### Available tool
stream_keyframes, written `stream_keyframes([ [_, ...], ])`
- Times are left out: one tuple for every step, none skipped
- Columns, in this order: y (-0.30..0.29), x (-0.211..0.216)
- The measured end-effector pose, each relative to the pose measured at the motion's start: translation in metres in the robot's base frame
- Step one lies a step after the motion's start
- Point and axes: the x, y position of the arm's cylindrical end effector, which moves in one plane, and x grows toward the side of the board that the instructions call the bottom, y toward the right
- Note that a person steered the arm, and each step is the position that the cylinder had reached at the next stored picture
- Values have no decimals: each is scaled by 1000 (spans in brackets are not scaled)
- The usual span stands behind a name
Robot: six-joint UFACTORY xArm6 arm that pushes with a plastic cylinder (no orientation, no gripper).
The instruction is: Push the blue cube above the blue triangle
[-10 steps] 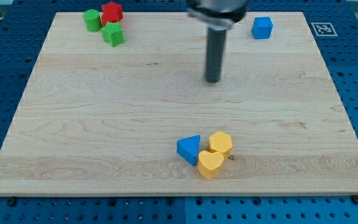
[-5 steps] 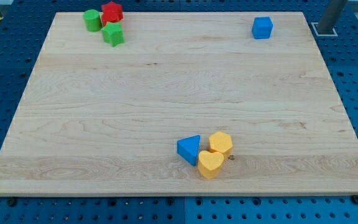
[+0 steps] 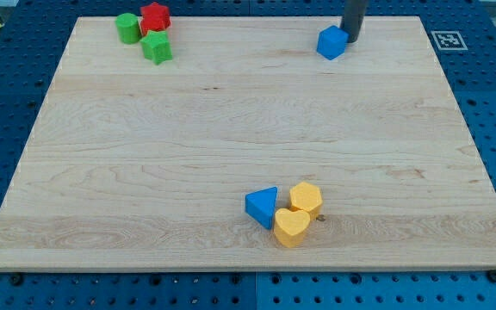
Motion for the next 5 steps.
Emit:
stream_keyframes([
  [-28,1],
  [-50,21],
  [-62,57],
  [-83,88],
  [-112,92],
])
